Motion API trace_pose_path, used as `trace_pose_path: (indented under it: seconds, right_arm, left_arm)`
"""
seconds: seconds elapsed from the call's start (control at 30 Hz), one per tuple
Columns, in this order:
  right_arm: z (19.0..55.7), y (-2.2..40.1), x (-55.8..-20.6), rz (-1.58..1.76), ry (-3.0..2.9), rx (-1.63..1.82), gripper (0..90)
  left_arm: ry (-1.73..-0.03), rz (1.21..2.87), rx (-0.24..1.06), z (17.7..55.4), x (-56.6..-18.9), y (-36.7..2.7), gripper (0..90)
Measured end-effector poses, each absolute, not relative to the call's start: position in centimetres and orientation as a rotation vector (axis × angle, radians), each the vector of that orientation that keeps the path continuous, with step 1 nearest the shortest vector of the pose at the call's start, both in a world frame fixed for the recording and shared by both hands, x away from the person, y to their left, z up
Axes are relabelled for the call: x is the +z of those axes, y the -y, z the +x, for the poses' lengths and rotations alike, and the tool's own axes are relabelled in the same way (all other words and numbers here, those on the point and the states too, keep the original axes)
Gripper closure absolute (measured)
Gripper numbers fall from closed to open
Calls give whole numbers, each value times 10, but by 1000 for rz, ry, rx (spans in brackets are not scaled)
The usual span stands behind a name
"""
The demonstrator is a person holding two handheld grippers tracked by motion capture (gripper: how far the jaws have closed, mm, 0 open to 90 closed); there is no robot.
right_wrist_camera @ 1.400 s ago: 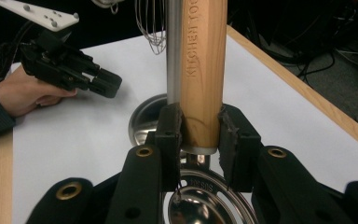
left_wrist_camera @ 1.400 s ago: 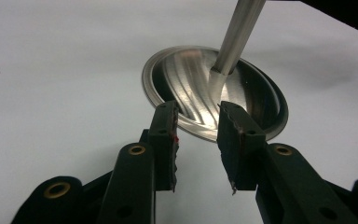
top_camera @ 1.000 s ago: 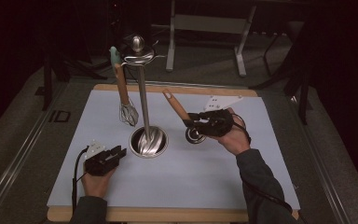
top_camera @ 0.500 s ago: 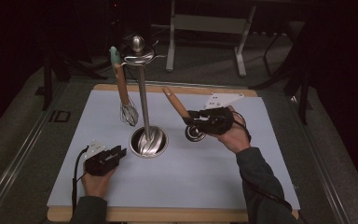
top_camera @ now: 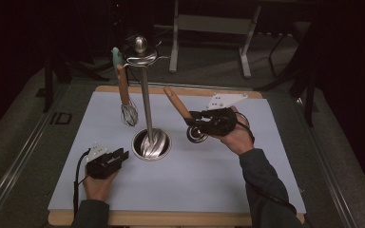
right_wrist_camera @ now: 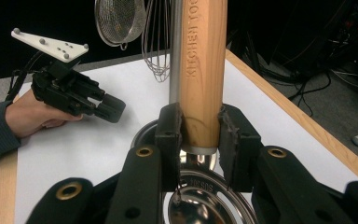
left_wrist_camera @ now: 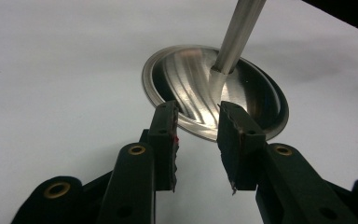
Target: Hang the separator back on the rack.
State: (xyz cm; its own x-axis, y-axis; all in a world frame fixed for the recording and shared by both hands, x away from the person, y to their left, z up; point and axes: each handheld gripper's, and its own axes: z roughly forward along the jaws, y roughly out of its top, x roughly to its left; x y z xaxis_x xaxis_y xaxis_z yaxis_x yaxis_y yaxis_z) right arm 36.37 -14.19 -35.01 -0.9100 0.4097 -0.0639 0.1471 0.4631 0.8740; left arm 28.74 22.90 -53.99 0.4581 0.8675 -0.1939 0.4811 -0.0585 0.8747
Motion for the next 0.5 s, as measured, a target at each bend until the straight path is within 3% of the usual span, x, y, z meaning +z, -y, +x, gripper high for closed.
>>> trace_pose_path:
  seconds: [0.5]
  right_arm:
    - [361,139,-340,449,-2429,1444,710]
  left_arm:
    - [-1172,1701,481,287,-540,-229,677]
